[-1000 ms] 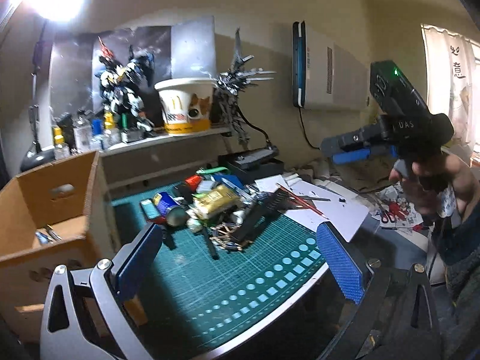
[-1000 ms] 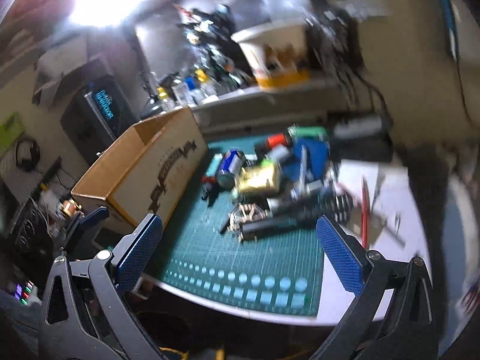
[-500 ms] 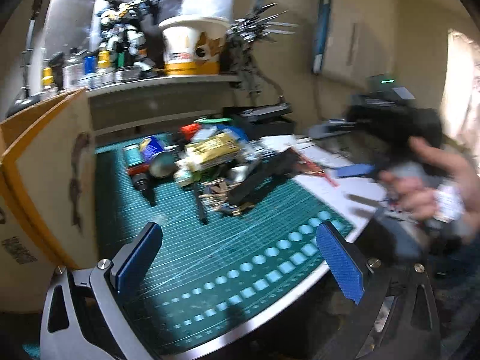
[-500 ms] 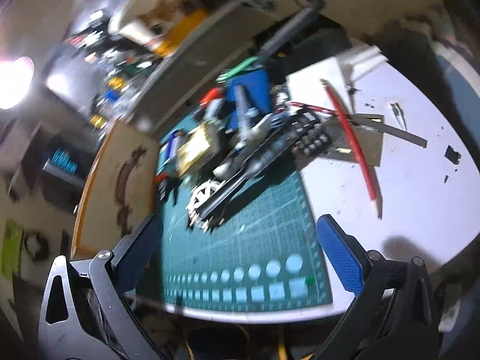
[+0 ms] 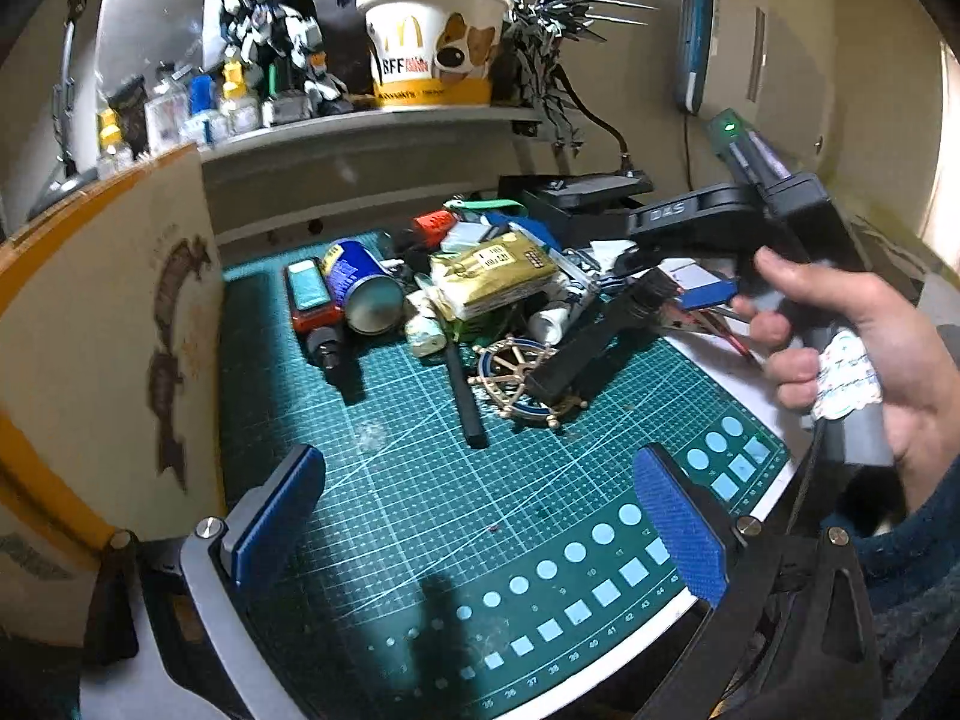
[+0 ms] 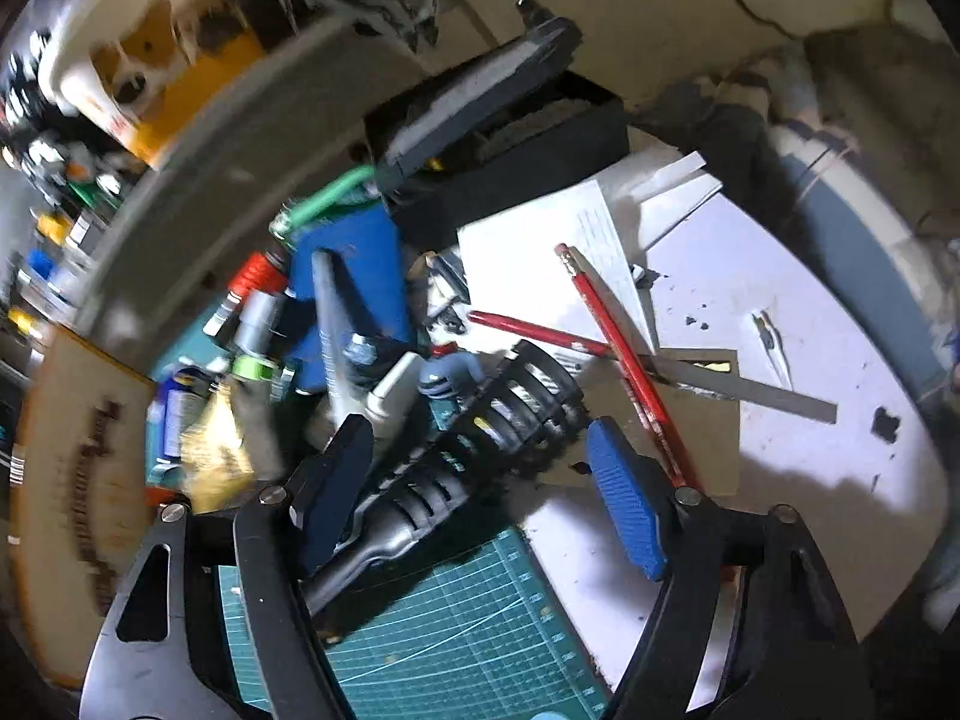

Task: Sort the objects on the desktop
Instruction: 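Move the right gripper down around the black ribbed plastic part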

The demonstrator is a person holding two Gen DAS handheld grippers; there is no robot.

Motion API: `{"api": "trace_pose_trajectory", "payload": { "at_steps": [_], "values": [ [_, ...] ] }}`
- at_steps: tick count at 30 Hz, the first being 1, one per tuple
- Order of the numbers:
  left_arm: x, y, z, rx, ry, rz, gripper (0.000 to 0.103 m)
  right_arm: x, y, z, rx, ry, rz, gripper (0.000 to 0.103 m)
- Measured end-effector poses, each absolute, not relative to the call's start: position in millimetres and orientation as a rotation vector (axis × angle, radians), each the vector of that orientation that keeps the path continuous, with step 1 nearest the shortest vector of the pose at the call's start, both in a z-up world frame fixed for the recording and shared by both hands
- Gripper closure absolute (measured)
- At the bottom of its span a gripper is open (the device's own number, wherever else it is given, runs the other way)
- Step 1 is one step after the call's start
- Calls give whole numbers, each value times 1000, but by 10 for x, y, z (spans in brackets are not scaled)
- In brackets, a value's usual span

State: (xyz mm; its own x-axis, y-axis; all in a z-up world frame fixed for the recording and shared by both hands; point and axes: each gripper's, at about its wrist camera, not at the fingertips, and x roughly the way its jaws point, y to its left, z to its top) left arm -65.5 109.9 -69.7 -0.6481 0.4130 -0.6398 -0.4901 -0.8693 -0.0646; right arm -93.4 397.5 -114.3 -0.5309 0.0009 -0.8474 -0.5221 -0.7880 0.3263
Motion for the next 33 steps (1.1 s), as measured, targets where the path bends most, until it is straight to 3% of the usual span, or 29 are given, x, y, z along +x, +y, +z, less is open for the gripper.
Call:
{"api": "trace_pose_trajectory", "payload": {
  "at_steps": [5, 9, 21, 22, 23, 24, 29, 31, 33],
  "values": [
    [-777, 1105, -747, -953, 127, 2445, 0, -1037, 3892, -1239, -1343, 737, 2342, 32],
    [-871, 1078, -777, -987, 78, 2420, 0, -1053, 3867, -1261, -1327, 685, 2356, 44],
    [-801, 1111, -731, -989, 82, 2407, 0, -828, 3689, -972, -1366, 538, 2693, 59],
    [-786, 1121, -724, -988, 86, 2405, 0, -809, 3661, -949, -1393, 521, 2728, 62],
    [-771, 1131, -717, -988, 91, 2403, 0, -792, 3632, -927, -1421, 504, 2761, 75],
    [-746, 1147, -710, -987, 100, 2400, 0, -781, 3591, -920, -1460, 472, 2781, 79],
    [-626, 1220, -691, -979, 143, 2398, 0, -737, 3433, -938, -1588, 325, 2779, 75],
    [-591, 1232, -689, -982, 154, 2400, 0, -692, 3392, -932, -1585, 340, 2764, 65],
    [-561, 1247, -692, -991, 166, 2400, 0, -637, 3389, -926, -1563, 387, 2727, 42]
  ]
}}
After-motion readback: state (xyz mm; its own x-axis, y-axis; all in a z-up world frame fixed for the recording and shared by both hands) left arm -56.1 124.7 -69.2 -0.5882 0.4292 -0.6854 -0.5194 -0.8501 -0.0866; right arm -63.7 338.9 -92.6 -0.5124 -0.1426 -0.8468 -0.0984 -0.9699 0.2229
